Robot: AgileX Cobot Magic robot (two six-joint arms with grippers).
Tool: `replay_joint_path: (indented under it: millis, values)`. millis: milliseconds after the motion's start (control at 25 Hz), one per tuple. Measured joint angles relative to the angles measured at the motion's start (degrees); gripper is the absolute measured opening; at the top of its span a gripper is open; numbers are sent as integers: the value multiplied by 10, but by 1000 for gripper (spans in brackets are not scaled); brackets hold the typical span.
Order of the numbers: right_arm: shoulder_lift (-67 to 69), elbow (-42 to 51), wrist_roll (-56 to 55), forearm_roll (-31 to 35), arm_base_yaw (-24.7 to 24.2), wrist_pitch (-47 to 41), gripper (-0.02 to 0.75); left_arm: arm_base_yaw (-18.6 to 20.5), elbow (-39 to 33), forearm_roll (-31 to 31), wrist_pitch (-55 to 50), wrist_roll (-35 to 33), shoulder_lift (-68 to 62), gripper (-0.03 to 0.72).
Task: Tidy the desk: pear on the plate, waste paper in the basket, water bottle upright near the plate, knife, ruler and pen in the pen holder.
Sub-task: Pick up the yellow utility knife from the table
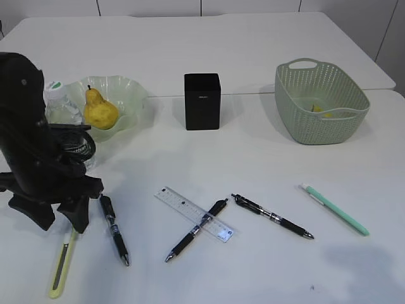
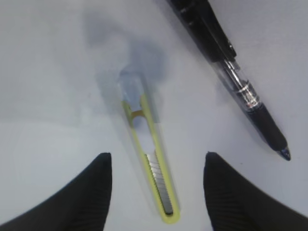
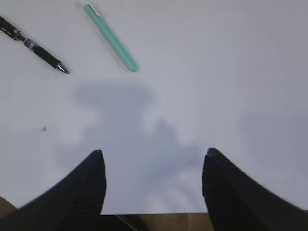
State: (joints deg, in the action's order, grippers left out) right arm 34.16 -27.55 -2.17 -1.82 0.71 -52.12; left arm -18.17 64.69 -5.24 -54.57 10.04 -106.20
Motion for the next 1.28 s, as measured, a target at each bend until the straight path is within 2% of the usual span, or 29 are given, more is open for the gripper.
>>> replay_joint_path:
  millis: [160,400,840,1280]
  values:
    - [0,0,1,0,0,0,496,0,0,-6,0,2,-15,464]
    - [0,0,1,0,7,0,496,0,0,-4,0,10,-30,473]
    - [0,0,1,0,7,0,496,0,0,-3,0,11,-63,467]
    - [0,0,1,0,7,0,496,0,1,-3,7,12,-73,422]
